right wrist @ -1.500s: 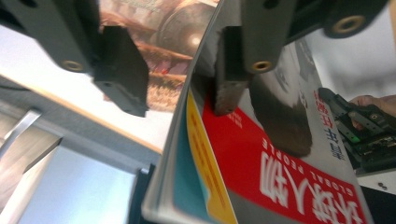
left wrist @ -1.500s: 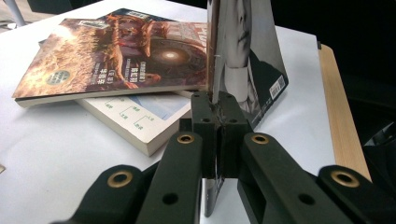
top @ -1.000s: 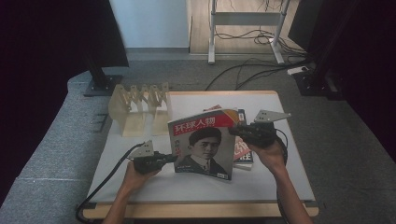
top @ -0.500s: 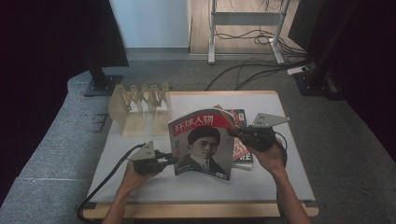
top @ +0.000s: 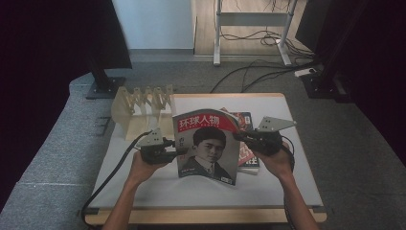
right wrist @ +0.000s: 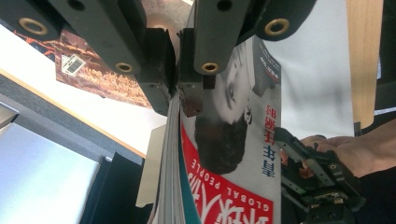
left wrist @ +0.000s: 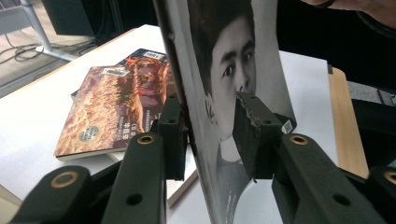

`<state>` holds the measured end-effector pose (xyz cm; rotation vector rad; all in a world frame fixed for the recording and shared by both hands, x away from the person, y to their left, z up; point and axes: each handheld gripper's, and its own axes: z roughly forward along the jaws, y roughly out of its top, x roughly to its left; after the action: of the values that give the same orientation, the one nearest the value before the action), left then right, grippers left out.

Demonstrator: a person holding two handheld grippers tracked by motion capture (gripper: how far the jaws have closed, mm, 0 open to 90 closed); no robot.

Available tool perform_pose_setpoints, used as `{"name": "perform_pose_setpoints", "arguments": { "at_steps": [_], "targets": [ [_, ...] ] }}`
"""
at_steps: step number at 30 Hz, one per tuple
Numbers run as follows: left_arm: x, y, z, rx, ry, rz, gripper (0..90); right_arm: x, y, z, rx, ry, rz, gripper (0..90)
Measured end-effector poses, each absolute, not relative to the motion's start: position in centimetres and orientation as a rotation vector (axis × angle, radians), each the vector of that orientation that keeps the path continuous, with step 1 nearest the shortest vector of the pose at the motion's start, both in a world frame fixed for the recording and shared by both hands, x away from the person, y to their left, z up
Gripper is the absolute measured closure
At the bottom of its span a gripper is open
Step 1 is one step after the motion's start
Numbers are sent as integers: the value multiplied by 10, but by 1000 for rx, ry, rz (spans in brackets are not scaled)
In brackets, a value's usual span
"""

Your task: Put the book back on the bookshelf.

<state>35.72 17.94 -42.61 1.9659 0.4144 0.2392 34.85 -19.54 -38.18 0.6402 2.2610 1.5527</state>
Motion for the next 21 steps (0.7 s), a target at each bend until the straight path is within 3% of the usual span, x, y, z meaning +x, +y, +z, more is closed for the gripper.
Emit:
{"name": "perform_pose_setpoints", "arguments": {
  "at_steps": [21],
  "targets": [
    [374,173,-375,1903,441,234,615,348,-194,-382,635,2256,1539,842]
  ]
}}
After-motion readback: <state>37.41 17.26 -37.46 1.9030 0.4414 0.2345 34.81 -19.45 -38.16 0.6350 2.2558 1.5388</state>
